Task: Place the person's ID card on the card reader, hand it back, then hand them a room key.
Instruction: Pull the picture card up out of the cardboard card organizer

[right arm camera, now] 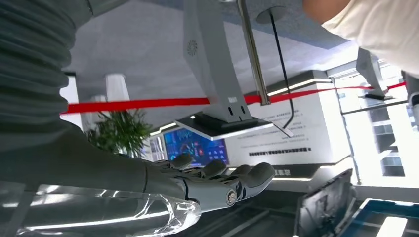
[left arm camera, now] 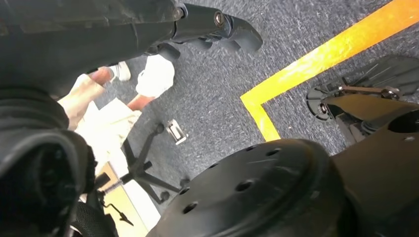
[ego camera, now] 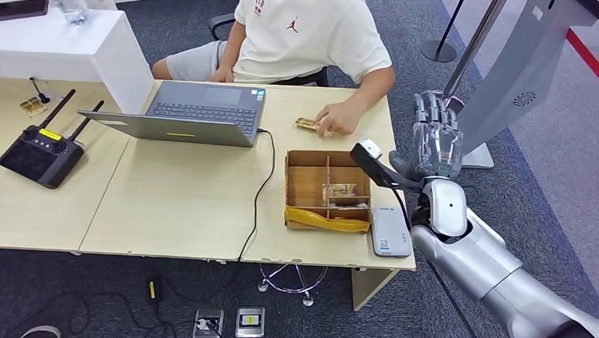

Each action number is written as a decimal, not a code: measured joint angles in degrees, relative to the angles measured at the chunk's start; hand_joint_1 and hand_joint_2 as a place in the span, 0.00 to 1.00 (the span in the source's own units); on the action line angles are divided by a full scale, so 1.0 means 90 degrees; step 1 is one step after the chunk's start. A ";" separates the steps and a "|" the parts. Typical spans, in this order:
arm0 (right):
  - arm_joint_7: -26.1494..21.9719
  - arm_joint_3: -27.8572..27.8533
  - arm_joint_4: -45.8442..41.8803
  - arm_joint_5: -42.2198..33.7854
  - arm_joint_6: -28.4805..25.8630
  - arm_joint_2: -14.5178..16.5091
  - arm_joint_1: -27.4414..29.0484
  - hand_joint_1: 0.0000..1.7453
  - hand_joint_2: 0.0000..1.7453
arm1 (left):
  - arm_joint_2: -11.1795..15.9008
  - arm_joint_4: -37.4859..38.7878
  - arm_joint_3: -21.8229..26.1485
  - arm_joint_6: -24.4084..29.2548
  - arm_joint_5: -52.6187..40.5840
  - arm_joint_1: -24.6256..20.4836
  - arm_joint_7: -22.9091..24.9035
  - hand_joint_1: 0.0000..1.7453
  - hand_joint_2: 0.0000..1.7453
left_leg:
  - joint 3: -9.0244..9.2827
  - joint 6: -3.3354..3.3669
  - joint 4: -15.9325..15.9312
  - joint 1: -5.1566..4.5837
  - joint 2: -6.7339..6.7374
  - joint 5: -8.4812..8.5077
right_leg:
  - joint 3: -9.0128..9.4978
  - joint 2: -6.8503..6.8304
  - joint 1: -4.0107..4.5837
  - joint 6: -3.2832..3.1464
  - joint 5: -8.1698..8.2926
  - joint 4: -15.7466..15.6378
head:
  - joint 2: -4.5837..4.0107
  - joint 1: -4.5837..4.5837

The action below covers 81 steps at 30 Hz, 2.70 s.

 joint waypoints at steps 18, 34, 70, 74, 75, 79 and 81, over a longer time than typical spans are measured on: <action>-0.0499 -0.2029 -0.1902 -0.0552 -0.0632 -0.0674 0.3172 0.00 1.00 | 0.0010 0.0016 0.0455 0.0000 0.0077 0.0253 -0.0260 0.00 0.00 | -0.0005 0.0002 -0.0003 0.0002 -0.0002 -0.0002 | 0.0004 -0.0005 0.0002 -0.0003 -0.0003 0.0000 | 0.0000 -0.0001; -0.0976 -0.2264 -0.2176 -0.0633 0.0056 -0.0587 0.3754 0.00 1.00 | 0.0013 0.0016 0.0510 0.0000 -0.0058 0.0220 -0.0183 0.00 0.00 | -0.0005 0.0001 -0.0003 0.0002 -0.0001 -0.0002 | 0.0004 -0.0003 0.0002 -0.0004 -0.0003 0.0000 | 0.0000 0.0001; -0.2301 -0.0673 -0.0668 -0.0639 0.1366 0.0793 0.1736 0.00 1.00 | -0.0002 -0.0015 0.0512 0.0000 -0.0148 0.0107 0.0012 0.00 0.00 | -0.0012 -0.0004 -0.0004 0.0004 -0.0003 0.0002 | 0.0001 -0.0003 0.0003 -0.0005 -0.0002 0.0003 | 0.0000 0.0001; -0.2380 -0.0371 -0.0456 -0.0644 0.1520 0.0911 0.1510 0.00 1.00 | -0.0002 -0.0015 0.0512 0.0000 -0.0098 0.0111 0.0000 0.00 0.00 | -0.0012 -0.0004 -0.0004 0.0004 -0.0003 0.0002 | 0.0001 -0.0004 0.0004 -0.0005 -0.0002 0.0003 | 0.0000 0.0001; -0.2400 -0.0311 -0.0412 -0.0652 0.1542 0.0930 0.1467 0.00 1.00 | -0.0002 -0.0015 0.0512 0.0000 -0.0090 0.0112 -0.0005 0.00 0.00 | -0.0012 -0.0004 -0.0004 0.0004 -0.0003 0.0002 | 0.0001 -0.0004 0.0004 -0.0005 -0.0002 0.0003 | 0.0000 0.0001; -0.2443 -0.0140 -0.0287 -0.0713 0.1576 0.0981 0.1348 0.00 1.00 | -0.0002 -0.0015 0.0512 0.0000 -0.0048 0.0120 -0.0025 0.00 0.00 | -0.0012 -0.0004 -0.0004 0.0004 -0.0003 0.0002 | 0.0001 -0.0004 0.0004 -0.0005 -0.0002 0.0003 | 0.0000 0.0001; -0.2444 -0.0069 -0.0235 -0.0750 0.1577 0.0990 0.1305 0.00 1.00 | -0.0002 -0.0015 0.0512 0.0000 -0.0040 0.0131 -0.0033 0.00 0.00 | -0.0012 -0.0004 -0.0004 0.0004 -0.0003 0.0002 | 0.0001 -0.0004 0.0004 -0.0005 -0.0002 0.0003 | 0.0000 0.0001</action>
